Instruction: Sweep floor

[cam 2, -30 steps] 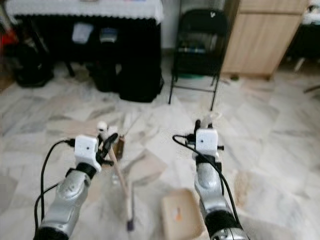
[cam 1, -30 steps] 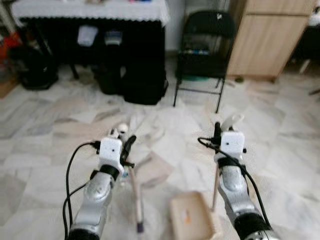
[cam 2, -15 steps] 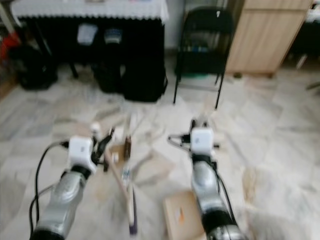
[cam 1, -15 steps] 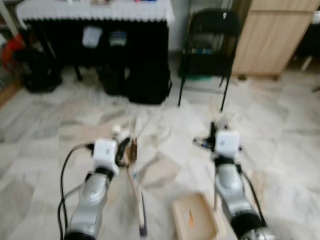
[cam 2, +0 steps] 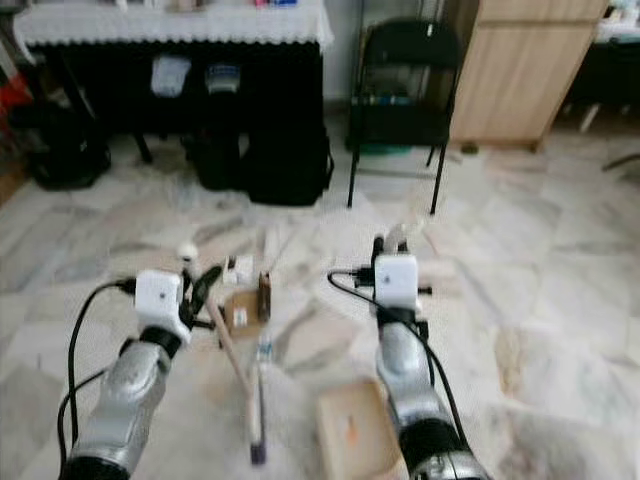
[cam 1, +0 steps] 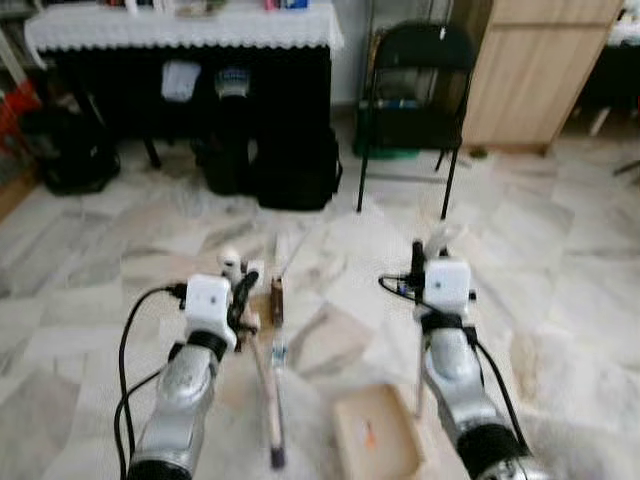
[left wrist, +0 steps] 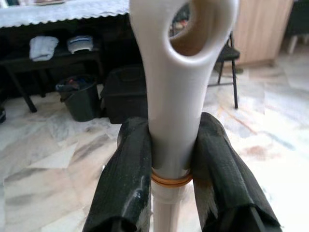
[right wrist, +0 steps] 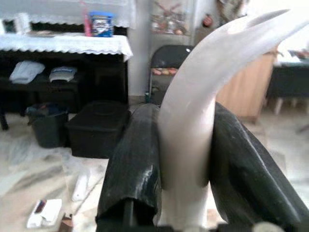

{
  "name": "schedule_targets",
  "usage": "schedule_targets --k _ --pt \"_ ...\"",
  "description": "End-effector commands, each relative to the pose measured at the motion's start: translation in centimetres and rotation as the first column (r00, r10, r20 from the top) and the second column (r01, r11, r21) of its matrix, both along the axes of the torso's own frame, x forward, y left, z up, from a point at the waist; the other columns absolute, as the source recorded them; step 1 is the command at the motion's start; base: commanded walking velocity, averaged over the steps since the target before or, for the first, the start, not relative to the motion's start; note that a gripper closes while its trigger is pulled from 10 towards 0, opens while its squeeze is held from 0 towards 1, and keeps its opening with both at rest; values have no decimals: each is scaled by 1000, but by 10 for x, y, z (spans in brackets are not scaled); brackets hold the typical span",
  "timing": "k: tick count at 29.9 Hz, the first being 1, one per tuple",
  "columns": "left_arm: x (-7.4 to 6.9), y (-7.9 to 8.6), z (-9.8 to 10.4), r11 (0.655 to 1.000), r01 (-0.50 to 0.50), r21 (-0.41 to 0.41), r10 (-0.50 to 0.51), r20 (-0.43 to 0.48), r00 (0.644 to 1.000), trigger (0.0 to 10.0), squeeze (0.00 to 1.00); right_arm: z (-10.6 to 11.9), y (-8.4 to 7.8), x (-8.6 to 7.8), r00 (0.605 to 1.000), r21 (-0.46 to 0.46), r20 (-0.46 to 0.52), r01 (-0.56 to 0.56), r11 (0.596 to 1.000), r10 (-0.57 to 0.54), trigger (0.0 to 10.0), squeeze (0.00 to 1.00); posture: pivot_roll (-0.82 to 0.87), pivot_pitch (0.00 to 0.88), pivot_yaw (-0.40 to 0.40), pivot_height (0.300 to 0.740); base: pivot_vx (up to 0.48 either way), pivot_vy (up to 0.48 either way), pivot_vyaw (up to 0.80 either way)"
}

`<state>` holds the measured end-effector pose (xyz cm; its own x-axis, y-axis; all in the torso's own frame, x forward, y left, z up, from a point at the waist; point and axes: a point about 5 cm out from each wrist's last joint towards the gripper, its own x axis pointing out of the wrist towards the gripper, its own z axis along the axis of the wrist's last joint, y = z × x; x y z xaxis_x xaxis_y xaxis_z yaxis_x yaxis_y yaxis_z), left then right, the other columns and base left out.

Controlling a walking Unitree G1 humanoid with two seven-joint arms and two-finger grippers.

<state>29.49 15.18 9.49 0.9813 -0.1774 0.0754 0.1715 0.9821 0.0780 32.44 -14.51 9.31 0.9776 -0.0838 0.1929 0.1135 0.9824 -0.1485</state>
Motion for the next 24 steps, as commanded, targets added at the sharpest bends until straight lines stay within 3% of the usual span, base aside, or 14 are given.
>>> schedule_targets --k 1,18,24 --pt "3 -1 11 1000 9 3 -9 51 999 10000 0 5 -2 1 1000 -3 24 3 1000 -3 10000 0 102 0 44 740 0 289 0" --pt "3 -1 11 1000 10 0 -10 55 998 10000 0 6 -1 1 1000 -9 28 -6 1000 6 10000 0 71 0 44 740 0 284 0" --pt "3 0 13 1000 8 10 -9 63 998 10000 0 7 1 3 1000 -8 27 -13 1000 13 10000 0 79 0 51 740 0 0 0"
